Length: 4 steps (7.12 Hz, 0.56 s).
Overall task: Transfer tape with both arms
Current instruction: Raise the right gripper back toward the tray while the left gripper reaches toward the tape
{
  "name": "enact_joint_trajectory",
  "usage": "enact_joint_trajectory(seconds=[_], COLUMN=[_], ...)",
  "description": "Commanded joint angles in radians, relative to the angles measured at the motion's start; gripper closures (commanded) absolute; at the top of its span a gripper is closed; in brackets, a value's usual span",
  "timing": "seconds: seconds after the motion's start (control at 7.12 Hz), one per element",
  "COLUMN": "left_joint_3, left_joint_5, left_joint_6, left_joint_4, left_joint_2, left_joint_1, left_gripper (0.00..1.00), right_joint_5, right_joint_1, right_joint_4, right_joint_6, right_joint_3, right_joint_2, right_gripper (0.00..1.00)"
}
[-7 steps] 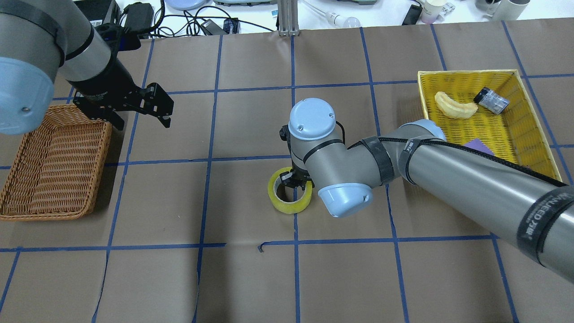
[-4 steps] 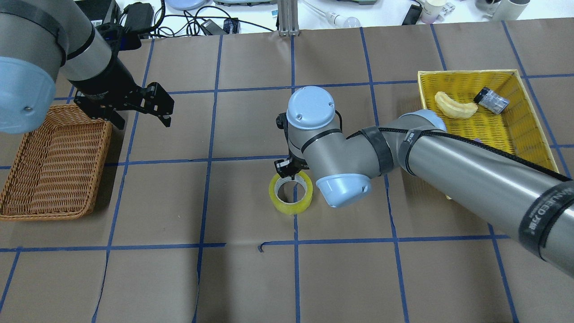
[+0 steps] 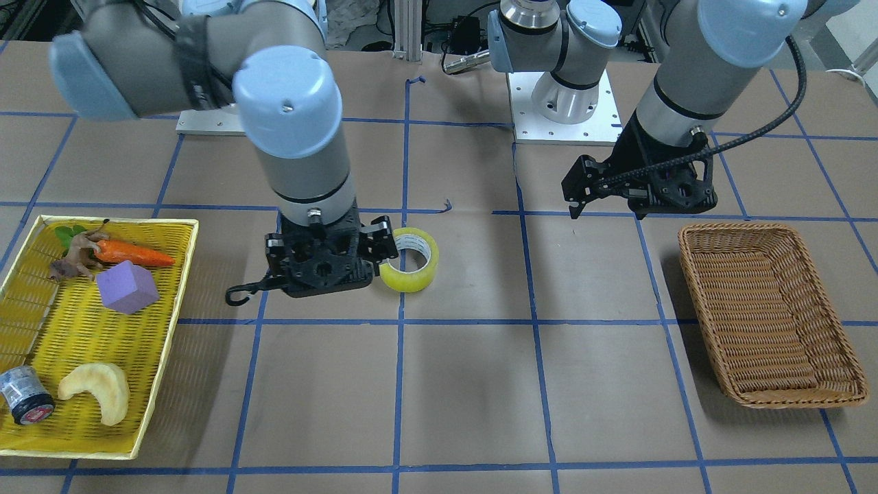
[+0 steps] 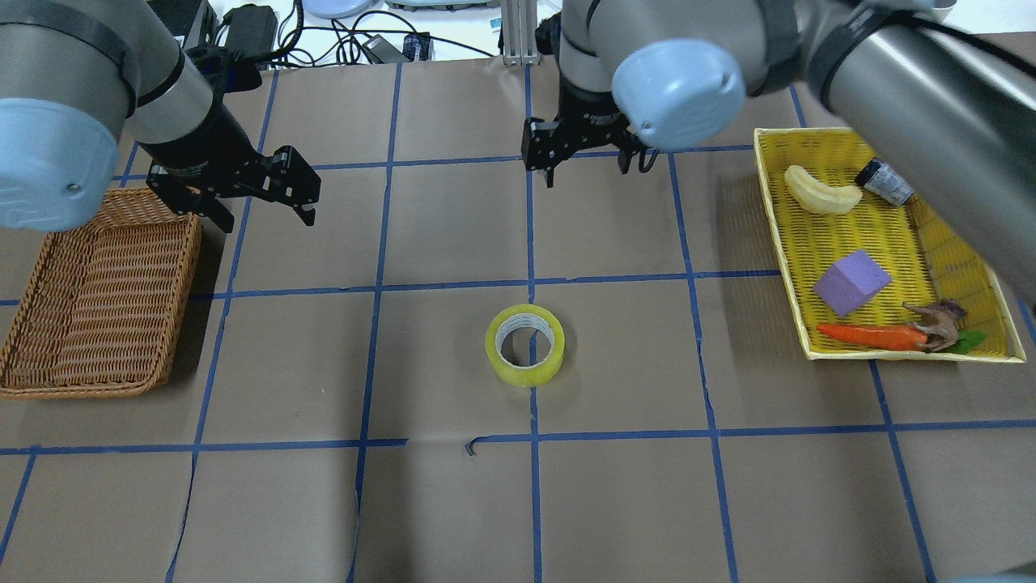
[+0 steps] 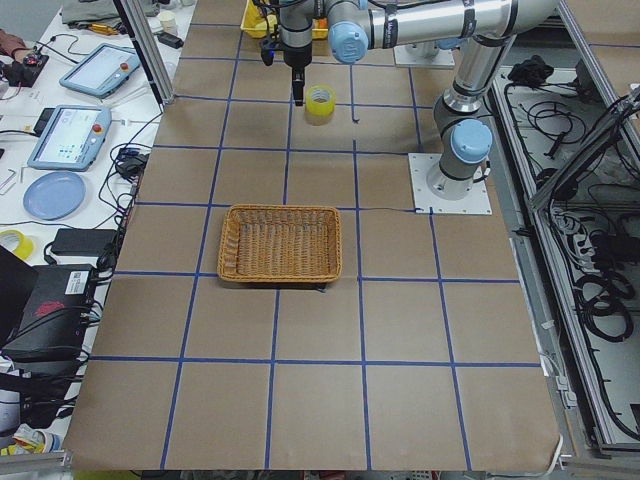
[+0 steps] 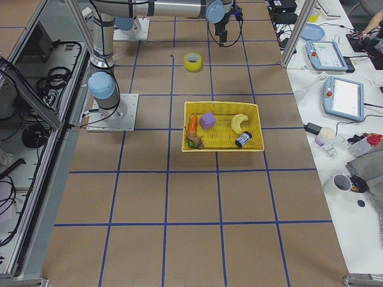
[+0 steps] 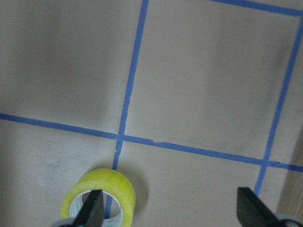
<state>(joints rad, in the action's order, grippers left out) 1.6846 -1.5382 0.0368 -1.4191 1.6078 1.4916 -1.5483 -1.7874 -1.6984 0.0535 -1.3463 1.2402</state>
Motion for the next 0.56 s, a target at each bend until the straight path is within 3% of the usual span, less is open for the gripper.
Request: enact_joint_trajectory(seconds=[0.0, 0.14, 0.42], left_joint_3=[0.004, 0.006, 0.026], left_joint_5=[0.006, 0.004, 0.0], left_joint_6=[-0.101, -0.201, -0.283], left_joint_4=[0.139, 0.153, 0.204], left_joint_2=[0.093, 0.125, 0.178], left_joint_1=[0.031, 0.095, 0.192], left_gripper=[0.0, 0.0, 0.0], right_joint_5=[-0.001, 0.0, 0.002], right_joint_1=[0.154, 0.183, 0.19], right_joint_4=[0.159, 0.202, 0.058], right_joint_6=[-0.135, -0.165, -0.164], right_joint_3=[0.058, 0.002, -0.17], right_joint_2=[0.097, 0.183, 0.272], right_gripper=[0.0, 0.0, 0.0])
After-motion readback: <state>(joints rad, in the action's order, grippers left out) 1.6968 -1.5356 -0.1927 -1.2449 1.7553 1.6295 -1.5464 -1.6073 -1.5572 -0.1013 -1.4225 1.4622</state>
